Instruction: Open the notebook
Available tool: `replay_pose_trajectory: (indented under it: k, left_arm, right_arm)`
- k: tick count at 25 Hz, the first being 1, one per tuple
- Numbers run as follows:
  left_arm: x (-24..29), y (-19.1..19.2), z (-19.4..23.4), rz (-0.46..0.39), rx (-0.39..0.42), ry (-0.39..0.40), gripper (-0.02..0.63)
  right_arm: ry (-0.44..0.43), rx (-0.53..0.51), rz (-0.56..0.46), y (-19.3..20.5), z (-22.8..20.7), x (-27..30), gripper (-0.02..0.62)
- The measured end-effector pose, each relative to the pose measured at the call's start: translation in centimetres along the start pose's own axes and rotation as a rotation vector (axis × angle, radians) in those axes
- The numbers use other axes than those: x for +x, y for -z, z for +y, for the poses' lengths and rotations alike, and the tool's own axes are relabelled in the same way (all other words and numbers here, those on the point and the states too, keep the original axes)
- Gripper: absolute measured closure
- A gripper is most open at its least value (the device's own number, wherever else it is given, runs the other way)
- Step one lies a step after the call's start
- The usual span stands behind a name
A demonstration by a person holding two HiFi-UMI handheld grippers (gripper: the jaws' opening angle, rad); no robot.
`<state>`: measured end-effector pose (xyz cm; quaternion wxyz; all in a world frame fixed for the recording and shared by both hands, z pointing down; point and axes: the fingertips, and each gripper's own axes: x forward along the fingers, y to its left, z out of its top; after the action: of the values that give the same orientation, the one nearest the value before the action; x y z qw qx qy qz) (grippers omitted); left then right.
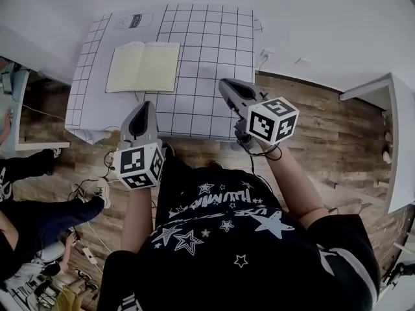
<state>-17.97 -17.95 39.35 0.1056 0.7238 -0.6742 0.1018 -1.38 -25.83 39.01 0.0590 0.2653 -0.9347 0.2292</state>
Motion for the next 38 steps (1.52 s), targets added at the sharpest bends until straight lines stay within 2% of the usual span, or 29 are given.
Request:
replay_pose_trajectory:
  k: [2, 7, 12, 17, 26, 38]
  left_arm:
    - [-1.4, 0.4, -0.7, -0.005, -0.023, -0.035, 0.597]
    - [-5.1, 1.8, -1.3, 0.001, -0.096, -0.133, 0.597]
    - [-7.6, 1.9, -2.3, -0.003, -0.092, -0.173, 0.597]
    - [-9.5, 2.8, -2.6, -0.003, -0.115, -0.190, 0.597]
    - [-15.3, 4.6, -3.1, -0.035, -0.193, -0.198, 0.597]
    - [-26.0, 6.9, -5.2, -0.088, -0.196, -0.228, 0.597]
  right_arm:
    - [-0.037, -0.005, 0.006, 0.5, 0.5, -0.8, 0.580]
    - [-0.126, 0.041, -0.052, 0.9, 1.8, -2.6, 0.580]
    - [-0.183, -0.095, 0.021, 2.7, 4.4, -2.6, 0.580]
    - [-0.241, -0.128, 0.070, 4.6, 7.2, -2.0, 0.580]
    - [-0.272, -0.204, 0.148, 7.3, 12.6, -2.5, 0.580]
    - [-0.323, -0.285, 0.144, 10.9, 21.7, -8.0, 0.580]
